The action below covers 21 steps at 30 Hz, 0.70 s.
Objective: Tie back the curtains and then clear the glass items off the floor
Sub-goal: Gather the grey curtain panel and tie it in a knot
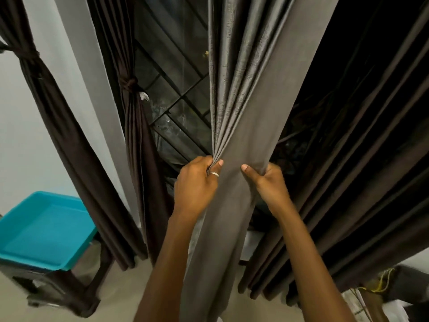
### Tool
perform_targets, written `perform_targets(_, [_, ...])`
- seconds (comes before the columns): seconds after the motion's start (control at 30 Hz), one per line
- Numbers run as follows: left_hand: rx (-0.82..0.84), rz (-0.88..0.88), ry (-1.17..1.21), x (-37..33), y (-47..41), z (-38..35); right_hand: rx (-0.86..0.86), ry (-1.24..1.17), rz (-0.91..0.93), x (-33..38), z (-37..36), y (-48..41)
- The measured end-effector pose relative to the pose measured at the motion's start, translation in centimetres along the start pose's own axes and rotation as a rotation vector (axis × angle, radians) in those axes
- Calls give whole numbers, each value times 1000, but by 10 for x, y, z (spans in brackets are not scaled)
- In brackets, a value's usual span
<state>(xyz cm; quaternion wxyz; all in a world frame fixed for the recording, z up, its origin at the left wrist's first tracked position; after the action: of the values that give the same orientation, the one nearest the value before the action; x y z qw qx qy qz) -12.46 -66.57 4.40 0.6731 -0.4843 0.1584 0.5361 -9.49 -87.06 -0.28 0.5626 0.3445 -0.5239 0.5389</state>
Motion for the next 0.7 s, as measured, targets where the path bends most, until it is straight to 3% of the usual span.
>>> perform_targets(0.13, [-84, 23, -124, -10, 5, -2, -207, 297, 166, 18, -7, 28])
perform_targets(0.27, [-57, 35, -137, -15, 8, -4, -209, 451, 230, 32, -35, 60])
perform_targets(0.53, [29, -17, -68, -10, 7, -12, -183, 554, 275, 31, -73, 72])
perform_targets(0.7, [115, -55, -18, -12, 7, -12, -133, 490, 138, 14, -81, 66])
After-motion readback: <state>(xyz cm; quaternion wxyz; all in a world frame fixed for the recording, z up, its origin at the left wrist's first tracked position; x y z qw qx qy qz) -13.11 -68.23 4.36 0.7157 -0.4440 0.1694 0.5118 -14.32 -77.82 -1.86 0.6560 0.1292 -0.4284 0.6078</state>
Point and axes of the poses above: each hand's wrist, its own y-axis away from the middle knuckle, its own z-axis out of the back of the hand, x = y × z, the point moved 8 cm from there along -y, towards the middle knuckle, and after that the axes turned 3 degrees about y, right-handed, at the moved point
